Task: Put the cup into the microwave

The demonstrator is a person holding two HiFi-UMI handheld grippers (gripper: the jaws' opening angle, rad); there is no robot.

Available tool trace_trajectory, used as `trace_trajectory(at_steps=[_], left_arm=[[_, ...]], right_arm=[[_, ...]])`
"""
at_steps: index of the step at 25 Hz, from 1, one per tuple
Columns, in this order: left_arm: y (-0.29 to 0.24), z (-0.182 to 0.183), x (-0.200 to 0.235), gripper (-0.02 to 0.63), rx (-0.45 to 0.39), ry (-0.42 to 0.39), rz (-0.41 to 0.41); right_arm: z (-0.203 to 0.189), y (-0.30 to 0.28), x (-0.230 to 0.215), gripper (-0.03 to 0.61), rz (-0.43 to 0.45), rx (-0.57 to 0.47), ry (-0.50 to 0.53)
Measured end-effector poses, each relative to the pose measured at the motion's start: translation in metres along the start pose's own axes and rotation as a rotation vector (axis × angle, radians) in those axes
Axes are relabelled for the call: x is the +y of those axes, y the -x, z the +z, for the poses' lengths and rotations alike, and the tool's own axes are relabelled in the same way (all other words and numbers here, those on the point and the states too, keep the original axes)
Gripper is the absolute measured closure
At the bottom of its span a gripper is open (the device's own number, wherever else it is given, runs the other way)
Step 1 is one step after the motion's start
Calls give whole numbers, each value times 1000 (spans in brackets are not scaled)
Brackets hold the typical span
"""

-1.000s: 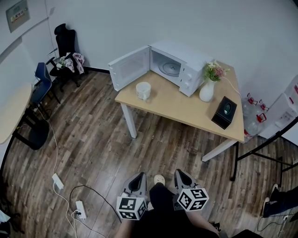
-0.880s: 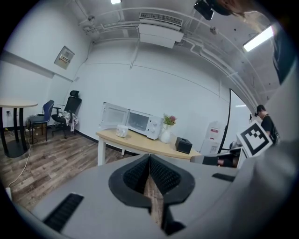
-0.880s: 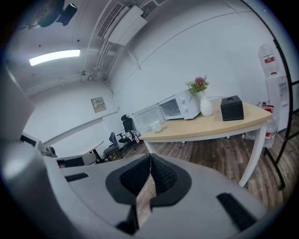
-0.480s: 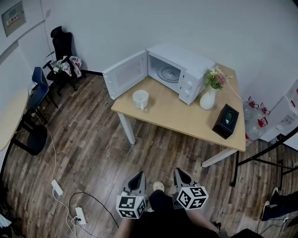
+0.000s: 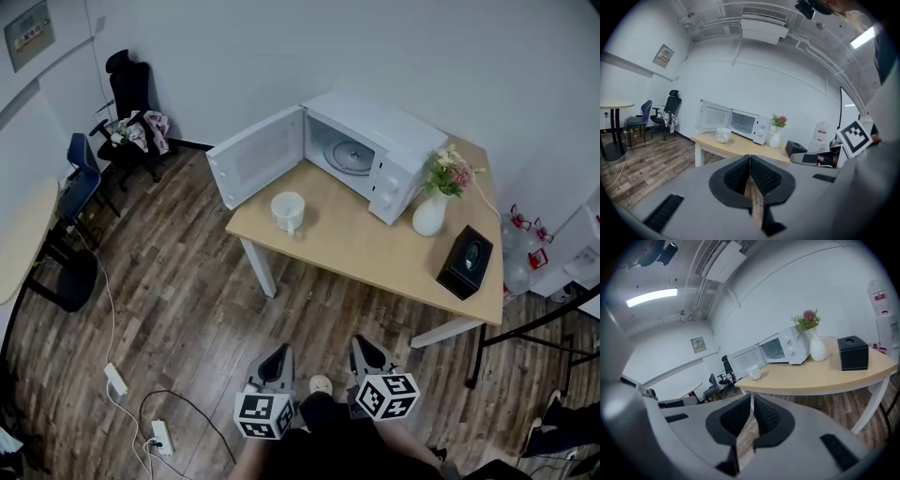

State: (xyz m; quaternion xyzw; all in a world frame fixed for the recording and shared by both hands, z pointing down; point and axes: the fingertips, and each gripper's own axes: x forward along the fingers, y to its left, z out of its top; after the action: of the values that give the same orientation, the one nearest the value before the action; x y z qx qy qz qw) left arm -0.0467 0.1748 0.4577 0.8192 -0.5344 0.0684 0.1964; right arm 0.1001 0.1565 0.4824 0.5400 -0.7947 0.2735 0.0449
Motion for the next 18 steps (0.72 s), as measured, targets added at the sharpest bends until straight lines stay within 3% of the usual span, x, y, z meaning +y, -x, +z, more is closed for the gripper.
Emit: trace_trajectory(at_steps=[4,6,10,18], left_arm=[[-12,3,10,609,2,9,25],[-17,5,15,609,0,15,35],[-29,10,22,609,-3,17,56],[-49,18,35,609,-17,19,94]], right_arm=[[6,-20,2,555,40,19,12],[10,-29,5,435,67,21,19],[18,-47,5,303,93,28,33],[30,-78,8,231,143,38,83]])
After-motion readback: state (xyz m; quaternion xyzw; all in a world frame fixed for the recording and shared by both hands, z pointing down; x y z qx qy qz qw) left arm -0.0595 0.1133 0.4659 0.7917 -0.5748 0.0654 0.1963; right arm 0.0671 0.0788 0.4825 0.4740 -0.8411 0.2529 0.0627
